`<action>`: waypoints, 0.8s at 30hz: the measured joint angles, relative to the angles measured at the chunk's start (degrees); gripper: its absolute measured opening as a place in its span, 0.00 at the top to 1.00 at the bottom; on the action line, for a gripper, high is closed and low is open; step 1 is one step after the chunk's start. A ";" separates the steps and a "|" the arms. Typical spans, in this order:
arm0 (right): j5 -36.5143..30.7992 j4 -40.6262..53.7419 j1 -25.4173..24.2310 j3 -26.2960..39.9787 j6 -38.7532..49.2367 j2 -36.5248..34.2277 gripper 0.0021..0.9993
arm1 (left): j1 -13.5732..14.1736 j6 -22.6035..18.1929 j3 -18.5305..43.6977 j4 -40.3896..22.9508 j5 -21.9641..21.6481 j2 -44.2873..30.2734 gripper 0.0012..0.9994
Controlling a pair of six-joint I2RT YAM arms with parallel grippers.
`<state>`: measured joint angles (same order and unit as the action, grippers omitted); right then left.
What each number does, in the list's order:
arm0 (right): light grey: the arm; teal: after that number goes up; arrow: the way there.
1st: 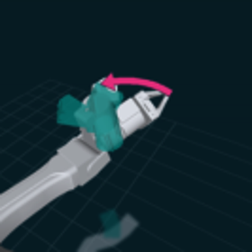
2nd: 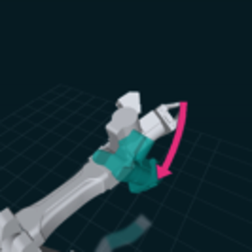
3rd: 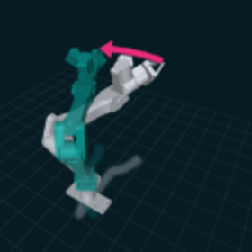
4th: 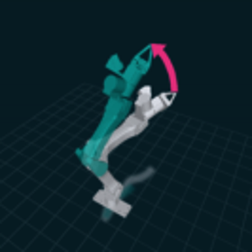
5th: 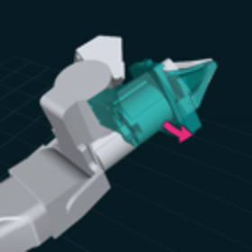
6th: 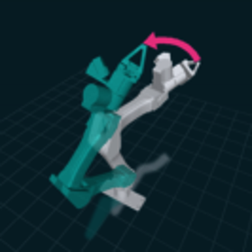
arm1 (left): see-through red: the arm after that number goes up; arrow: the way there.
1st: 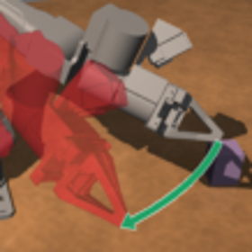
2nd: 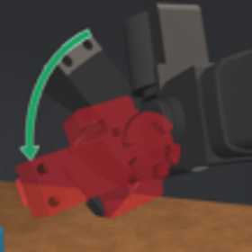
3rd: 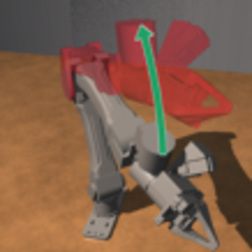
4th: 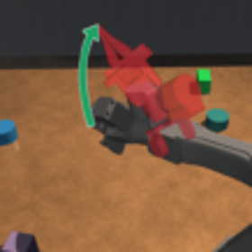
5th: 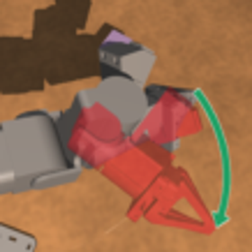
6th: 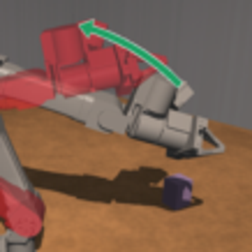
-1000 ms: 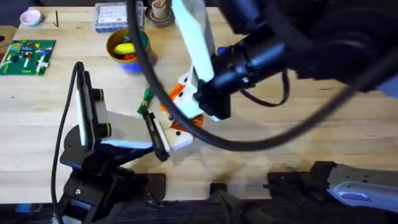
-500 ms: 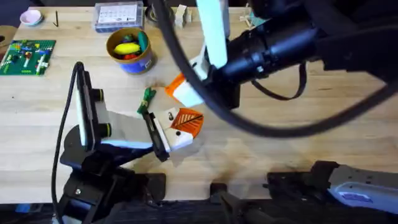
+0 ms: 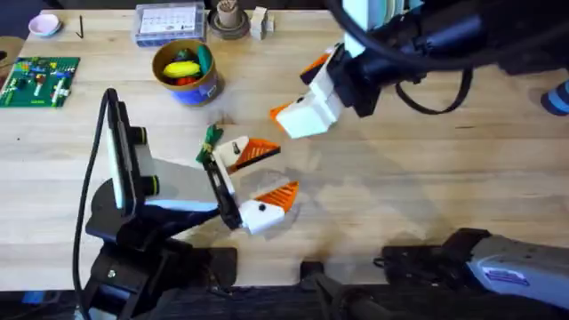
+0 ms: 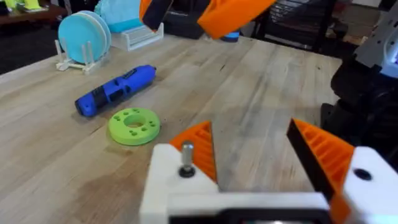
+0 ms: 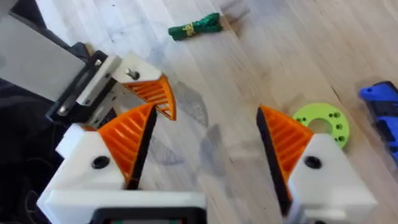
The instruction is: Pick up the gripper from the table and insert it into the empty holder that is missing its gripper. Then pick up a screw, insert it into the mounting hole, and use the screwdriver to tighten it. Finally, clean up the table by picking up the vegetable and placing it into the bucket.
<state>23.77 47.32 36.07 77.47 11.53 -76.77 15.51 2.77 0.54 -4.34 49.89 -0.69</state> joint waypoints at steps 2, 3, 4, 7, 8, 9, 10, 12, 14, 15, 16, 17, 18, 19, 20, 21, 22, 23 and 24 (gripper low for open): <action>-0.02 0.86 -1.74 0.00 0.00 -0.06 0.02 | 0.00 -0.03 0.00 0.02 -0.13 0.02 0.17; -0.04 1.17 -2.62 0.00 0.00 -0.11 0.01 | 0.00 -0.03 0.00 0.02 -0.19 0.02 0.09; -0.09 1.40 -3.46 0.00 -0.02 -0.13 0.01 | 0.00 0.00 0.00 0.02 -0.17 0.02 0.03; -0.20 1.93 -5.50 0.00 -0.20 -0.13 0.01 | 0.00 0.04 0.00 0.02 -0.19 0.00 0.01; -0.20 2.13 -5.99 0.01 -0.20 -0.13 0.01 | 0.00 0.04 0.00 0.02 -0.19 0.02 0.01; -0.20 2.28 -6.37 0.00 -0.22 -0.13 0.01 | 0.00 0.06 0.00 0.02 -0.19 0.02 0.01; -0.20 2.44 -7.12 0.00 -0.40 -0.13 0.01 | 0.00 0.19 0.00 0.02 -0.24 0.02 0.36; -0.20 2.44 -7.28 0.00 -0.40 -0.13 0.01 | 0.00 0.19 0.00 0.02 -0.25 0.01 0.68; -0.20 2.46 -7.28 0.00 -0.40 -0.13 0.01 | 0.00 -0.11 0.00 0.02 -0.41 0.00 0.96; -0.20 2.46 -7.28 0.00 -0.40 -0.13 0.01 | 0.00 0.00 0.00 0.01 -0.41 0.02 0.99; -0.20 2.46 -7.28 0.00 -0.40 -0.13 0.01 | 0.00 0.02 0.00 0.02 -0.42 0.02 0.99; -0.20 2.46 -7.28 0.00 -0.42 -0.13 0.01 | 0.00 0.02 0.00 0.02 -0.43 0.02 0.99; -0.22 2.46 -7.28 0.02 -0.42 -0.13 0.01 | 0.00 0.00 0.00 0.02 -0.43 0.02 0.99; -0.28 2.46 -7.28 0.00 -0.41 -0.13 0.01 | 0.00 -0.19 0.00 0.03 -0.45 0.02 0.96; -0.56 2.46 -7.28 0.00 -0.42 -0.13 0.01 | 0.00 -0.19 0.00 0.02 -0.48 0.02 0.82; -1.05 2.48 -7.28 0.00 -0.42 -0.13 0.01 | 0.00 -0.16 0.00 0.02 -0.48 0.02 0.65; -1.69 2.47 -7.28 0.00 -0.46 -0.13 0.01 | 0.00 -0.18 0.00 0.02 -0.49 0.02 0.50; -2.35 2.46 -7.28 0.00 -0.61 -0.13 0.01 | 0.00 -0.18 0.00 0.02 -0.52 0.02 0.32; -2.99 2.48 -7.28 0.00 -0.64 -0.13 0.01 | 0.00 -0.18 0.00 0.02 -0.55 0.02 0.19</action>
<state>20.78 49.80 28.80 77.47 10.90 -76.90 15.51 2.59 0.54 -4.32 49.34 -0.67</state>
